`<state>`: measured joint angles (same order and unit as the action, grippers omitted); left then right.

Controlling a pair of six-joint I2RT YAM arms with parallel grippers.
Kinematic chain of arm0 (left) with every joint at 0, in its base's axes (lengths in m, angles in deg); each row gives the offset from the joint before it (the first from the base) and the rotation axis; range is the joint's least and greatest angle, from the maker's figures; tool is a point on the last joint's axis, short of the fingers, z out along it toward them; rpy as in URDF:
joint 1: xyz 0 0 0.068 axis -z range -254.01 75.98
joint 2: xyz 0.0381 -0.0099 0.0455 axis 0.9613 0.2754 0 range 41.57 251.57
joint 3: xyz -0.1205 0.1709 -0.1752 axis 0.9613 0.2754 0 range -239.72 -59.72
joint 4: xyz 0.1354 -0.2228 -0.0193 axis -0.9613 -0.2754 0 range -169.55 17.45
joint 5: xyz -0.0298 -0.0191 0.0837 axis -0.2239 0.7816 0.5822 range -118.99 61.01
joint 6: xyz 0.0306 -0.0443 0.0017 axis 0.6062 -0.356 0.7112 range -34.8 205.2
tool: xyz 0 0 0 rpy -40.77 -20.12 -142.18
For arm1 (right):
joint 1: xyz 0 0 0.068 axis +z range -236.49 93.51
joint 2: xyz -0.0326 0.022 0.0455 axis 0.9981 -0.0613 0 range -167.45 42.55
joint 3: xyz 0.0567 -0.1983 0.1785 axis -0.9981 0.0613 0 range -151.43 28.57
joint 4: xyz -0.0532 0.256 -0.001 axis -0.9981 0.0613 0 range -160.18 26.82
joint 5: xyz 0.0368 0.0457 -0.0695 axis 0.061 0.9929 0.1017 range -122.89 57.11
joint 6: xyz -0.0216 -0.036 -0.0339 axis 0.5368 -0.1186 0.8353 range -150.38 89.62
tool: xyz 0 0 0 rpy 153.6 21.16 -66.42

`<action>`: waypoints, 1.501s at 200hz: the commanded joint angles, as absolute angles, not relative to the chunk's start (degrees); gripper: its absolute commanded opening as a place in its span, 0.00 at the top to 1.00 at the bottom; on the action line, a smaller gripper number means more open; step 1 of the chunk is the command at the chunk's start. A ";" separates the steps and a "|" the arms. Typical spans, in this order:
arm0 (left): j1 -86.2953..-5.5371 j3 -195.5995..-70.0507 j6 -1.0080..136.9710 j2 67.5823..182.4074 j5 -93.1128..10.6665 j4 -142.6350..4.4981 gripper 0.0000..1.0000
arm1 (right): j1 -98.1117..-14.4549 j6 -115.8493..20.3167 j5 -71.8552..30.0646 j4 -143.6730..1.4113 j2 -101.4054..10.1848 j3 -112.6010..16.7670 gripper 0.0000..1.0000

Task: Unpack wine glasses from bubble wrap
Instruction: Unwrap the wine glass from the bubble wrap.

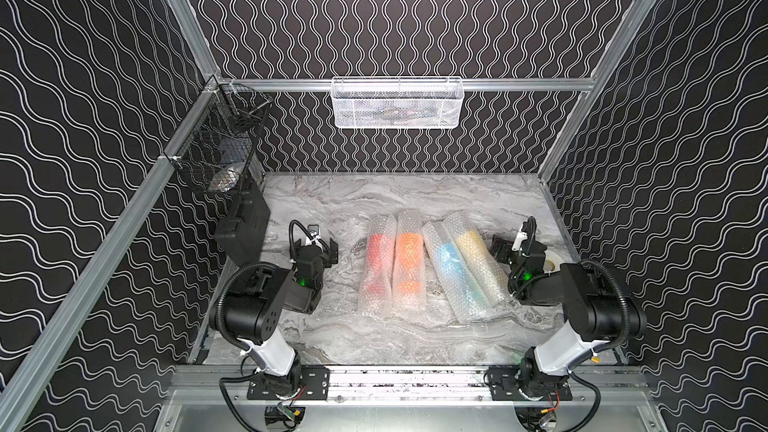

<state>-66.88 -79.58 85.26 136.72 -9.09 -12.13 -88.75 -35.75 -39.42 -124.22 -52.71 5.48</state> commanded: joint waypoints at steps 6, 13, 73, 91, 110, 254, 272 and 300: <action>-66.96 -79.68 85.40 136.58 -8.95 -10.93 0.00 | -88.64 -35.39 -38.87 -125.23 -52.75 5.19 0.00; -66.93 -79.68 85.39 136.58 -8.95 -10.85 0.00 | -88.62 -35.39 -38.88 -125.23 -52.81 5.19 0.00; -66.90 -79.68 85.38 136.58 -8.95 -10.85 0.00 | -88.61 -35.39 -38.87 -125.23 -52.80 5.19 0.00; -66.95 -79.67 85.40 136.58 -8.95 -10.81 0.00 | -88.60 -35.44 -38.87 -125.27 -52.80 5.25 0.00; -66.97 -79.67 85.40 136.58 -8.95 -10.78 0.00 | -88.60 -35.39 -38.87 -125.35 -52.79 5.24 0.00; -66.96 -79.51 85.38 136.49 -8.95 -10.60 0.00 | -85.45 -32.66 -41.85 -117.69 -46.82 3.63 0.00; -66.91 -79.58 85.25 135.70 -7.79 -11.28 0.00 | -83.47 -31.41 -44.64 -112.86 -45.47 1.60 0.00; -66.93 -82.77 84.73 129.35 -7.14 -22.59 0.00 | -81.39 -30.13 -47.69 -110.26 -43.39 0.05 0.00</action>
